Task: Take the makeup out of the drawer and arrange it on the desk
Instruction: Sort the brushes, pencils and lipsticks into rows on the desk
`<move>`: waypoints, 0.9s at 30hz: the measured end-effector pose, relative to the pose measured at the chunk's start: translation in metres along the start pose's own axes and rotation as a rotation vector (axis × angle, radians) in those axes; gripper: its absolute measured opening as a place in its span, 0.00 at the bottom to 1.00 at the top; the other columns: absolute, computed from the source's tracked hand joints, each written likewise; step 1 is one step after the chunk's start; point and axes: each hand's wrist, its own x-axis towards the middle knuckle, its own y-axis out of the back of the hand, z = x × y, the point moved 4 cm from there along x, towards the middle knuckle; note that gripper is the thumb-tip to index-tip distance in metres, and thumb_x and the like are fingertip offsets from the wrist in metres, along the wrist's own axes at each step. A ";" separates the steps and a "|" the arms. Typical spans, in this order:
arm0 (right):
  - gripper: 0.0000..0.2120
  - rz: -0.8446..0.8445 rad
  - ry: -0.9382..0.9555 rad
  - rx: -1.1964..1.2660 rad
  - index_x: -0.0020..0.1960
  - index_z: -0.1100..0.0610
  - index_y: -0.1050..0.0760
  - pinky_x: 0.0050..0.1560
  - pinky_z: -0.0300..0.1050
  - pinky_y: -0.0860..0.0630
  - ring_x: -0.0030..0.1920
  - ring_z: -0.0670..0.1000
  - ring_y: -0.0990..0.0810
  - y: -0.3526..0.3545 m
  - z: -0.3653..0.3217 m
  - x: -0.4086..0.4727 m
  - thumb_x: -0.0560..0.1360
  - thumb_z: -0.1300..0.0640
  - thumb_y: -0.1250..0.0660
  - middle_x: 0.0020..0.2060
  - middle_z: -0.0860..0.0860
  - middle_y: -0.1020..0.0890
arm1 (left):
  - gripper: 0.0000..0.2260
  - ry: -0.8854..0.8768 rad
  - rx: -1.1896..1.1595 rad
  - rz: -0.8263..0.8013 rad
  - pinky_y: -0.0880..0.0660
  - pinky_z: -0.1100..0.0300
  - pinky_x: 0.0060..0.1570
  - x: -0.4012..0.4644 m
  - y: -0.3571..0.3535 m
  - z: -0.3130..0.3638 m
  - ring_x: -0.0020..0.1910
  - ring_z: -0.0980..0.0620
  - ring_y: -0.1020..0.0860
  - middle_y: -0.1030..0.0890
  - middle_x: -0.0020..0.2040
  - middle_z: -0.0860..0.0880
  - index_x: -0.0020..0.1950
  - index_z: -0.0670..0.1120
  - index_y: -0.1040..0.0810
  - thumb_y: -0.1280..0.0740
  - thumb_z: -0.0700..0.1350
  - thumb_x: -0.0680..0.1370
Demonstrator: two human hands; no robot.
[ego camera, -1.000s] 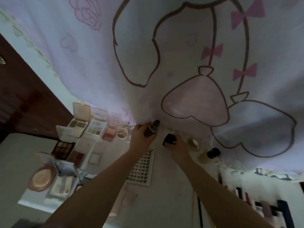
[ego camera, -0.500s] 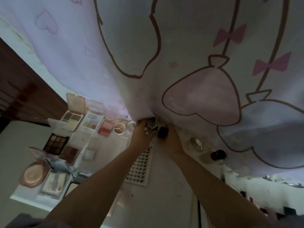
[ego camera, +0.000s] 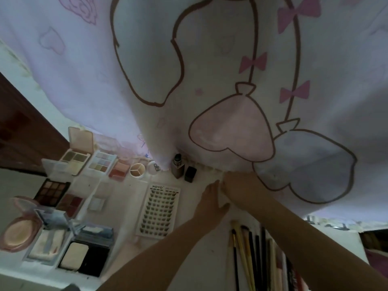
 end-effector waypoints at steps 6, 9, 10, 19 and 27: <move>0.14 -0.093 0.034 0.150 0.63 0.63 0.28 0.62 0.45 0.32 0.62 0.56 0.26 -0.005 0.002 0.011 0.80 0.59 0.43 0.62 0.58 0.25 | 0.26 0.047 0.015 0.003 0.31 0.54 0.64 0.021 0.000 0.002 0.65 0.50 0.29 0.29 0.67 0.47 0.72 0.45 0.36 0.34 0.50 0.76; 0.11 -0.193 0.039 0.513 0.43 0.62 0.24 0.38 0.33 0.27 0.41 0.51 0.22 0.007 0.004 0.018 0.79 0.57 0.39 0.42 0.57 0.21 | 0.31 0.004 0.035 0.094 0.32 0.56 0.63 0.011 0.027 0.004 0.67 0.50 0.32 0.32 0.69 0.49 0.74 0.47 0.40 0.32 0.47 0.74; 0.13 -0.179 0.027 0.632 0.37 0.61 0.26 0.29 0.29 0.30 0.33 0.47 0.24 0.011 0.002 0.018 0.79 0.56 0.39 0.34 0.54 0.22 | 0.31 -0.007 0.050 0.128 0.31 0.57 0.60 0.007 0.039 0.008 0.66 0.50 0.31 0.32 0.69 0.49 0.74 0.48 0.40 0.31 0.47 0.74; 0.22 0.101 0.134 0.650 0.32 0.58 0.29 0.28 0.31 0.38 0.31 0.41 0.33 0.039 -0.031 -0.018 0.81 0.49 0.45 0.29 0.46 0.31 | 0.21 -0.157 0.101 0.001 0.26 0.59 0.52 -0.050 0.118 0.054 0.55 0.50 0.23 0.22 0.59 0.47 0.67 0.47 0.30 0.31 0.48 0.75; 0.23 0.146 0.260 0.704 0.28 0.58 0.36 0.22 0.30 0.39 0.21 0.42 0.36 0.043 -0.052 -0.058 0.80 0.53 0.42 0.25 0.51 0.33 | 0.13 -0.035 -0.151 -0.359 0.21 0.63 0.36 -0.104 0.141 0.062 0.38 0.59 0.20 0.19 0.47 0.49 0.60 0.46 0.25 0.34 0.47 0.77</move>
